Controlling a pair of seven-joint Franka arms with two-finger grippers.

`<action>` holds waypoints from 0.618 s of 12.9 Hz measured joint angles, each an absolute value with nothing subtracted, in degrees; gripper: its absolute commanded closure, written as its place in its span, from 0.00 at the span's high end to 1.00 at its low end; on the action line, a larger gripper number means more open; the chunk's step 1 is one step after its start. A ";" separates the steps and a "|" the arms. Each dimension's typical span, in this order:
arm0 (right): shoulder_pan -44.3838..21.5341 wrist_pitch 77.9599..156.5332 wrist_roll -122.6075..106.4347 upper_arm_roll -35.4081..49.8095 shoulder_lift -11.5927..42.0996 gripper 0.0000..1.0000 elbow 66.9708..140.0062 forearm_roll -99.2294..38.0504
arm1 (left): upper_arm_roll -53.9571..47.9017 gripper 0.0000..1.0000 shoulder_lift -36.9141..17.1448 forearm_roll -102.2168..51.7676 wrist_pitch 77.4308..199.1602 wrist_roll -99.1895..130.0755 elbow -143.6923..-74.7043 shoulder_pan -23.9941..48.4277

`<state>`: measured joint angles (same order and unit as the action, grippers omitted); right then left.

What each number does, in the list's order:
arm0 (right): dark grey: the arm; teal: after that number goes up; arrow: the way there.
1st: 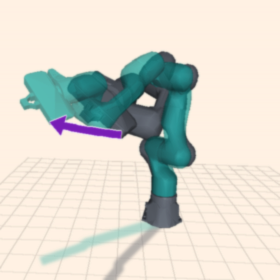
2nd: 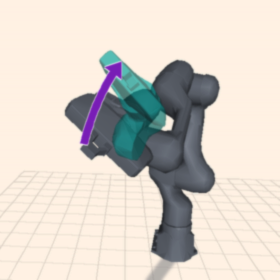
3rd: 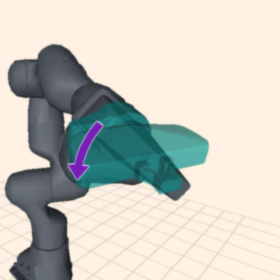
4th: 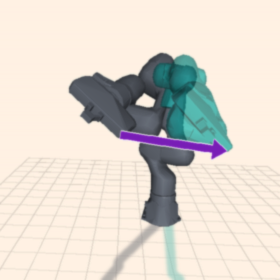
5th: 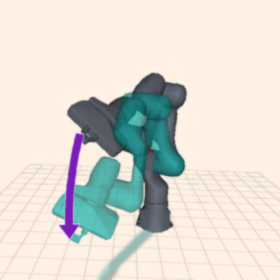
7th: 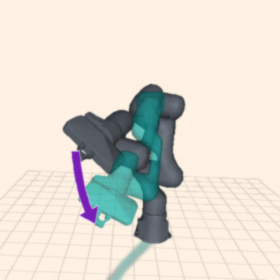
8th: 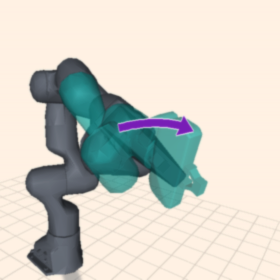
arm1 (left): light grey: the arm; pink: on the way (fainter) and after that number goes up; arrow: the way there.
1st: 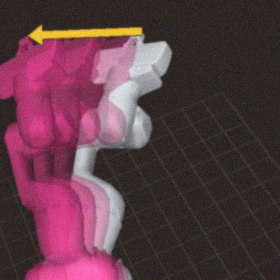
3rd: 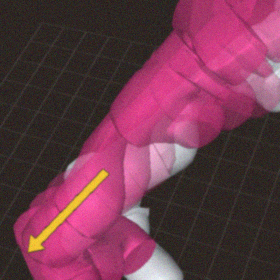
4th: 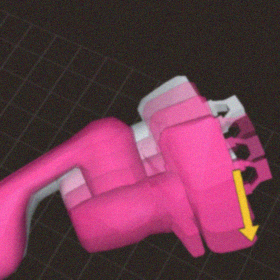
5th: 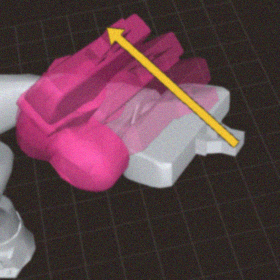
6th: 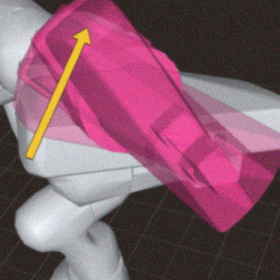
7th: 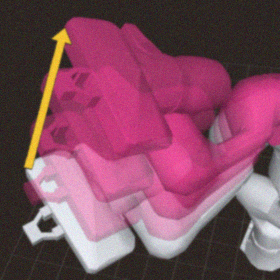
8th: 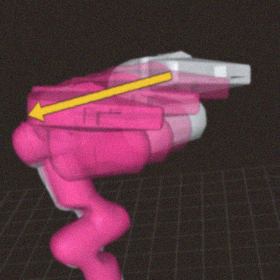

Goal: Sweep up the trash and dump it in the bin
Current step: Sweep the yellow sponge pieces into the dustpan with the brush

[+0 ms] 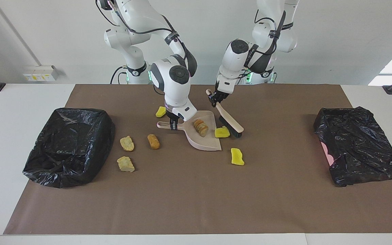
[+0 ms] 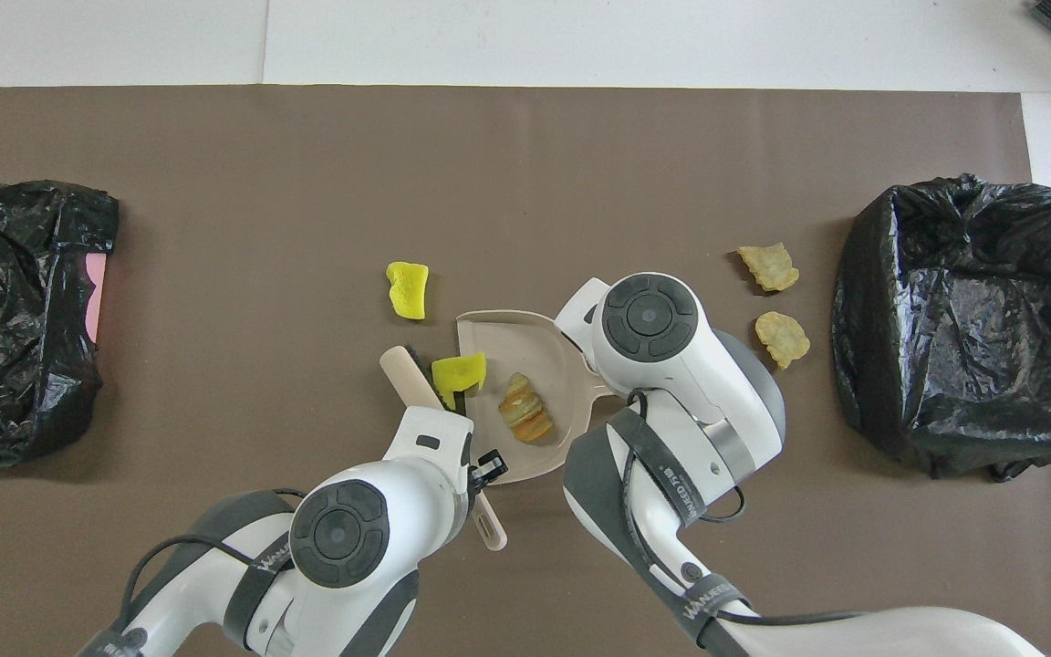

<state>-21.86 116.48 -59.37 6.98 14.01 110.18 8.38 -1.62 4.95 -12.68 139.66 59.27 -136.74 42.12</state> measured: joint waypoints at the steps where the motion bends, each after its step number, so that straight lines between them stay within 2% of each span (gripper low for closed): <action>1: -21.86 116.48 -59.36 6.98 14.01 0.00 110.18 8.38 | -1.69 0.00 4.66 -12.68 139.72 55.52 -136.43 42.12; 4: -21.86 116.48 -59.34 6.98 14.01 0.00 110.19 8.38 | -1.64 0.00 4.50 -12.70 138.33 43.99 -135.54 42.12; 8: -21.86 116.48 -59.33 6.98 14.00 0.00 110.19 8.38 | -0.60 0.00 5.23 -12.50 123.00 33.44 -128.25 39.39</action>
